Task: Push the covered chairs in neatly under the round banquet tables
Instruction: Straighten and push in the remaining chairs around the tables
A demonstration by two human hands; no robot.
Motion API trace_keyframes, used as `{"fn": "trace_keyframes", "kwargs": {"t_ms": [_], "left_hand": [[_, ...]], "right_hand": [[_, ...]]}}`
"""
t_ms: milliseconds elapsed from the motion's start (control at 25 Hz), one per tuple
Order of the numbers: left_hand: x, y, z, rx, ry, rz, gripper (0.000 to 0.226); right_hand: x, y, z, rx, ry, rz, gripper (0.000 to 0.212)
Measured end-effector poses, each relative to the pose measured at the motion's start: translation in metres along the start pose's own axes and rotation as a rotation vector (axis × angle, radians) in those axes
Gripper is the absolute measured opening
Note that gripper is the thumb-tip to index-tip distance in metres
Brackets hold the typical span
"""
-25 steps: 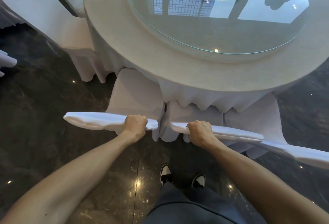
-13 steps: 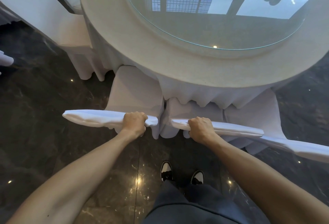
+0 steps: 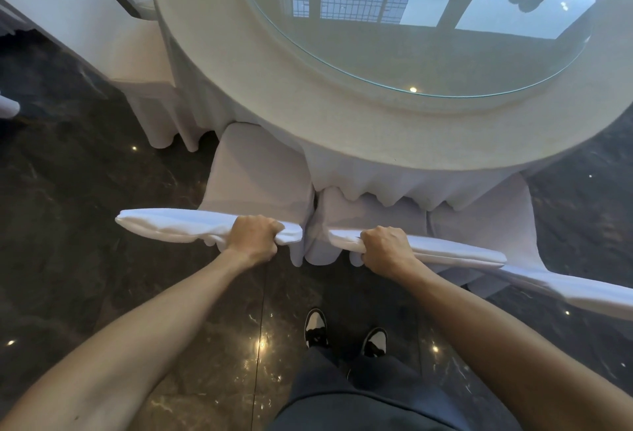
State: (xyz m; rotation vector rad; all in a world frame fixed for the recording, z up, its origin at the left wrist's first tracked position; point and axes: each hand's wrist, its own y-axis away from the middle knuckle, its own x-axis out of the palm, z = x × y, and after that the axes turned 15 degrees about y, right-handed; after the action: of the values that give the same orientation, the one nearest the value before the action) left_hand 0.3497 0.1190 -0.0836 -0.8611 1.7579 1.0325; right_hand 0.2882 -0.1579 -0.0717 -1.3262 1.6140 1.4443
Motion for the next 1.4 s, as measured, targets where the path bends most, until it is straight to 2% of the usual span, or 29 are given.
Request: {"fn": "trace_keyframes", "kwargs": {"t_ms": [120, 240, 360, 440, 520, 600, 760, 880, 1080, 1200, 1400], "left_hand": [[-0.002, 0.001, -0.003, -0.024, -0.013, 0.029, 0.028], [-0.003, -0.004, -0.021, -0.097, 0.016, 0.134, 0.025], [-0.011, -0.014, -0.053, -0.123, 0.27, 0.179, 0.04], [-0.018, -0.024, -0.081, -0.101, 0.473, 0.17, 0.038], [-0.023, -0.036, -0.112, -0.045, 0.571, 0.174, 0.034], [-0.026, -0.047, -0.146, 0.024, 0.559, 0.187, 0.039], [-0.028, -0.063, -0.218, 0.143, 0.378, 0.227, 0.049], [-0.028, -0.076, -0.283, 0.199, 0.238, 0.29, 0.054], [-0.014, -0.099, -0.434, 0.257, 0.106, 0.33, 0.056], [0.006, -0.108, -0.536, 0.294, 0.058, 0.264, 0.07], [0.037, -0.11, -0.694, 0.42, 0.05, 0.113, 0.085]], "right_hand": [[0.001, 0.0, 0.001, -0.008, 0.007, 0.01, 0.015], [-0.004, 0.0, -0.004, -0.039, -0.044, 0.085, 0.013], [-0.013, 0.003, -0.021, -0.084, -0.177, 0.213, 0.019], [-0.019, 0.008, -0.038, -0.122, -0.297, 0.266, 0.027], [-0.019, 0.019, -0.062, -0.116, -0.436, 0.275, 0.037], [-0.014, 0.035, -0.091, -0.069, -0.518, 0.264, 0.044], [0.003, 0.079, -0.162, 0.055, -0.567, 0.257, 0.052], [0.018, 0.12, -0.23, 0.116, -0.512, 0.293, 0.057], [0.057, 0.204, -0.373, 0.28, -0.536, 0.332, 0.072], [0.086, 0.25, -0.451, 0.313, -0.452, 0.243, 0.073], [0.134, 0.313, -0.554, 0.413, -0.307, -0.015, 0.068]]}}
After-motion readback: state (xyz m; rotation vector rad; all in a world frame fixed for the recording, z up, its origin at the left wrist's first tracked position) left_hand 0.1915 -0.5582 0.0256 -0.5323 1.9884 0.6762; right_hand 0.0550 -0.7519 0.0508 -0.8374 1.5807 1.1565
